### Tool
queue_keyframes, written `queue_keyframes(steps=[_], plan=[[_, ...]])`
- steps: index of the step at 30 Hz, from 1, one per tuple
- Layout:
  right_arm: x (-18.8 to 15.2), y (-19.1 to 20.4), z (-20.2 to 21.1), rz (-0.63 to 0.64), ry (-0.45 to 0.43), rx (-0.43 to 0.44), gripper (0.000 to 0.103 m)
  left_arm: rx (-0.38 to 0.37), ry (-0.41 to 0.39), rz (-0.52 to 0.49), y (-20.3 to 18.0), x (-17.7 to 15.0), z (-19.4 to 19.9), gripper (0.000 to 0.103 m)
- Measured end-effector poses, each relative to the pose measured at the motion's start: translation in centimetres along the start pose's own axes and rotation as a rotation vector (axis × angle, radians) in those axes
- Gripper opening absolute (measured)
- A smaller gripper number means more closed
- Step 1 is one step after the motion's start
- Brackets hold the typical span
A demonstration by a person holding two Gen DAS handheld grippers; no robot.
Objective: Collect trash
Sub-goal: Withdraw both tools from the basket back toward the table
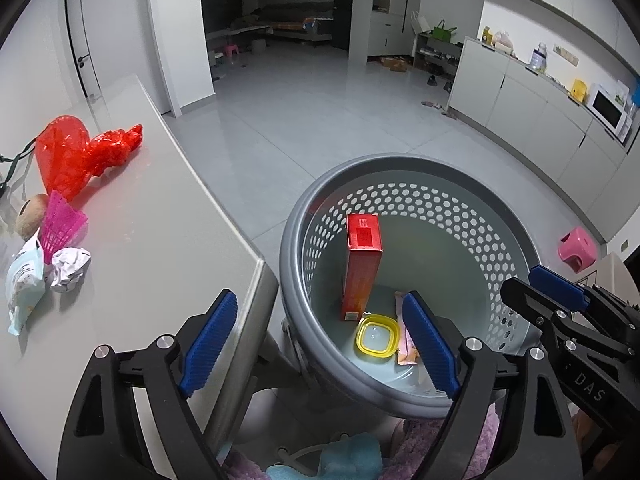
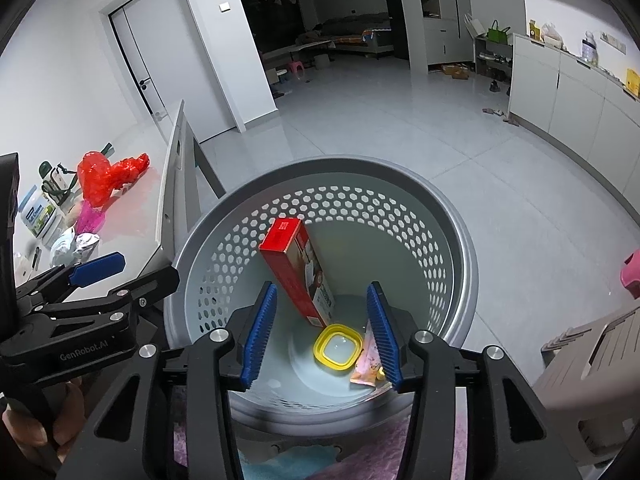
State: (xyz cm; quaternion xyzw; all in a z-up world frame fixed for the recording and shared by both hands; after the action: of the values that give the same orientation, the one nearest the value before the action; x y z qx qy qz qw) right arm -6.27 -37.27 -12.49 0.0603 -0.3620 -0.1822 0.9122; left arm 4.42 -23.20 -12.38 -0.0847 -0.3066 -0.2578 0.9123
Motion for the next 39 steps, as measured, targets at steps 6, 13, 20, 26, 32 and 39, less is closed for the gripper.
queue_keyframes(steps=[6, 13, 20, 26, 32, 39], plan=[[0.0, 0.7, 0.4, 0.016, -0.005, 0.003, 0.048, 0.007, -0.013, 0.021, 0.8, -0.2, 0.9, 0.083], [0.0, 1.9, 1.2, 0.043, -0.016, 0.010, 0.053, 0.013, -0.033, 0.042, 1.9, -0.4, 2.0, 0.086], [0.1, 3.2, 1.7, 0.065, -0.026, 0.021, 0.056, 0.020, -0.052, 0.065, 3.3, -0.4, 3.0, 0.087], [0.2, 4.5, 1.9, 0.083, -0.038, 0.033, 0.060, 0.037, -0.079, 0.077, 4.2, -0.7, 4.3, 0.090], [0.1, 6.1, 1.9, 0.107, -0.040, 0.053, 0.062, 0.056, -0.100, 0.106, 6.0, -1.2, 5.5, 0.093], [0.1, 8.9, 1.5, 0.152, -0.033, 0.082, 0.063, 0.085, -0.114, 0.164, 9.0, -2.1, 6.7, 0.093]])
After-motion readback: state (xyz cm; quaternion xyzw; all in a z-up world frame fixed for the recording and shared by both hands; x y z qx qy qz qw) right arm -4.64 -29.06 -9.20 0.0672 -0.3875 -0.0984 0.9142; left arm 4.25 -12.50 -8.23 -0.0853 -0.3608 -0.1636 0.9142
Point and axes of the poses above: each gripper's, at about its wrist camera, not at the fingertips, and z roughly against the way its jaws point, y to its left, x to its top, the point moved 8 cm from there along -z, roughly the way its jaws point, and after that the axes turned 2 degrees about x, right-handed, at the moved point
